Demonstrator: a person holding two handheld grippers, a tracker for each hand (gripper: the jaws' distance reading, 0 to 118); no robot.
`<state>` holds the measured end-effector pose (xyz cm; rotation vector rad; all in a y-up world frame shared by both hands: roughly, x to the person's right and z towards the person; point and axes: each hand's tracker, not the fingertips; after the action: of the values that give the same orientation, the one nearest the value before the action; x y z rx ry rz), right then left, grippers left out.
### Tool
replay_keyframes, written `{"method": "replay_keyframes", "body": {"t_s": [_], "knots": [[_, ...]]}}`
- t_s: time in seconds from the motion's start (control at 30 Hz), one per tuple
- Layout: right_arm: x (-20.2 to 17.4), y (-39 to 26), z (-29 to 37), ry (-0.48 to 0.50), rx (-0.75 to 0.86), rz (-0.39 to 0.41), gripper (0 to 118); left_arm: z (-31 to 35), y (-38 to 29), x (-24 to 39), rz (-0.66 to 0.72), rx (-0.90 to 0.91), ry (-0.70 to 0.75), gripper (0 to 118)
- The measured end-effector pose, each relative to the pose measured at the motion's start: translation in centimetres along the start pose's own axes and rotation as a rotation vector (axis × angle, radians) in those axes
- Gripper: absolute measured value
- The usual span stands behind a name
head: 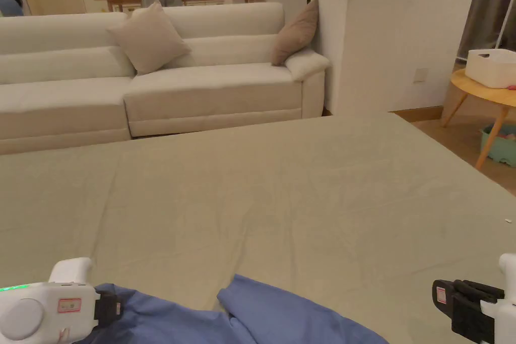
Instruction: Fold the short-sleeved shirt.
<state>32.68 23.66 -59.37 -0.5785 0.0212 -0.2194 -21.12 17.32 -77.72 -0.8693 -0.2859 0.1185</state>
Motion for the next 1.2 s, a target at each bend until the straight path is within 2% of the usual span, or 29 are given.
{"method": "replay_keyframes", "body": {"t_s": [0.1,0.17,0.2,0.23,0.27,0.3,0.33,0.37,0.43,0.5,0.57,0.6,0.63,0.67,0.7,0.73,0.77,0.8,0.87,0.9,0.93,1.0,1.07,1.2], "knots": [[1.8,-0.8,-1.3,0.010,-0.035,-0.002,0,3.1,-1.0,0.1,0.083,0.072,-0.100,6],[2.6,-1.6,-3.1,0.100,-0.106,0.001,0,5.6,-1.7,0.6,0.113,0.143,-0.158,6],[2.8,-2.3,-4.2,0.105,-0.113,0.005,9,7.1,-2.1,0.9,0.125,0.182,-0.174,6],[2.9,-2.8,-5.3,0.148,-0.149,0.033,41,8.2,-2.3,1.1,0.127,0.199,-0.195,6],[2.9,-3.4,-6.8,0.172,-0.215,0.051,107,9.3,-2.6,1.2,0.140,0.230,-0.213,6],[2.5,-4.4,-8.5,0.158,-0.272,0.059,117,10.2,-2.8,1.2,0.165,0.233,-0.232,6],[2.7,-5.6,-9.7,0.173,-0.233,0.039,114,11.0,-3.1,1.8,0.197,0.253,-0.232,6],[2.5,-6.3,-11.3,0.198,-0.280,0.041,114,11.6,-3.5,1.9,0.203,0.265,-0.236,6],[1.9,-6.2,-13.6,0.162,-0.371,0.038,114,12.4,-3.8,2.0,0.186,0.262,-0.229,6],[1.3,-6.8,-15.7,0.212,-0.397,0.021,108,12.8,-4.0,2.4,0.149,0.265,-0.176,6],[0.4,-6.7,-17.4,0.208,-0.421,0.052,99,13.1,-4.3,2.3,0.137,0.269,-0.163,6],[-0.6,-6.7,-17.9,0.090,-0.445,0.111,99,13.1,-4.3,2.0,0.159,0.261,-0.172,6],[-1.4,-6.5,-17.6,0.103,-0.427,0.138,98,13.3,-4.6,1.9,0.180,0.260,-0.171,6],[-2.2,-6.4,-17.2,0.093,-0.420,0.143,84,13.4,-4.7,1.8,0.176,0.258,-0.167,6],[-2.7,-6.5,-16.8,0.079,-0.435,0.150,58,13.6,-4.8,1.9,0.166,0.259,-0.136,6],[-3.2,-6.6,-15.9,0.052,-0.412,0.220,19,13.8,-4.9,1.6,0.159,0.259,-0.114,6],[-3.4,-6.8,-15.4,0.054,-0.405,0.263,2,14.0,-5.1,1.7,0.152,0.257,-0.114,6],[-3.6,-7.3,-14.5,0.119,-0.425,0.238,2,14.6,-5.5,1.9,0.149,0.263,-0.113,6],[-3.7,-7.5,-13.0,0.166,-0.435,0.149,2,15.5,-5.8,2.0,0.144,0.261,-0.099,6],[-4.1,-7.4,-11.6,0.150,-0.361,0.143,2,16.2,-6.2,2.3,0.138,0.267,-0.092,6],[-5.0,-6.7,-10.1,0.100,-0.282,0.181,2,16.9,-6.4,2.5,0.131,0.275,-0.081,6],[-6.5,-4.5,-5.8,0.078,-0.077,0.229,2,19.2,-6.7,2.8,0.138,0.295,-0.072,6],[-7.5,-1.0,-0.6,0.113,0.108,0.155,2,22.3,-6.5,3.2,0.135,0.355,-0.069,6],[-10.0,5.9,8.1,0.096,0.430,0.161,2,28.8,-5.3,4.3,0.110,0.500,0.002,6]]}}
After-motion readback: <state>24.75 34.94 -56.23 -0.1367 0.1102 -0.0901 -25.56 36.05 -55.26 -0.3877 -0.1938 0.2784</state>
